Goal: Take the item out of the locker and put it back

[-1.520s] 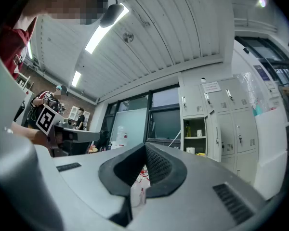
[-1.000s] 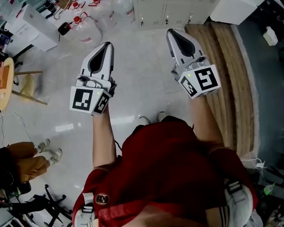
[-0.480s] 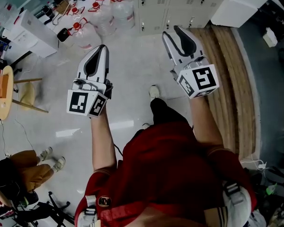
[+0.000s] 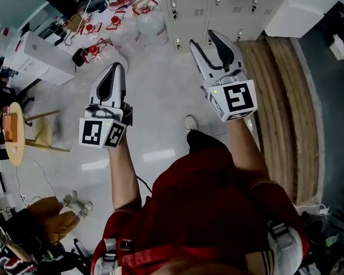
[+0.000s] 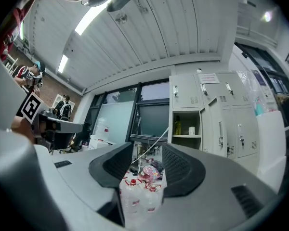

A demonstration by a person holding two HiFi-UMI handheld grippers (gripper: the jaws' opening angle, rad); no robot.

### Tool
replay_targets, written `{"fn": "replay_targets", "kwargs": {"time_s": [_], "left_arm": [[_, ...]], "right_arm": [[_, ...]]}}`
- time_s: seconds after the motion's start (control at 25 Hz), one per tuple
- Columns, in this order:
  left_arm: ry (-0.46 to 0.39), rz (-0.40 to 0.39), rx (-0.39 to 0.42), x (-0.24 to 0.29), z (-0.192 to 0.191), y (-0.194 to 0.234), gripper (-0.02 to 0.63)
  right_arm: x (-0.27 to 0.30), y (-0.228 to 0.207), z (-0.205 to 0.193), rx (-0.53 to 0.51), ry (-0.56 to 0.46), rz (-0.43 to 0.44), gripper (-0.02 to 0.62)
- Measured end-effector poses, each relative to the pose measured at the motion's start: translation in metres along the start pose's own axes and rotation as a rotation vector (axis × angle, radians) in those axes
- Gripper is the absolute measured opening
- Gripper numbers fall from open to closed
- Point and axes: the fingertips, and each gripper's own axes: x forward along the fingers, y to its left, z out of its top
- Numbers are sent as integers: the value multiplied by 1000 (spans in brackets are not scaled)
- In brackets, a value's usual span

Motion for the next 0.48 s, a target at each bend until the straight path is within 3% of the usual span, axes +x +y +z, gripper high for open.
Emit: {"fn": "replay_targets", "kwargs": {"time_s": [0.48], "left_arm": [[36, 36, 16, 163, -27, 62, 8]], "right_arm": [[139, -120, -54, 26, 42, -46, 172]]}}
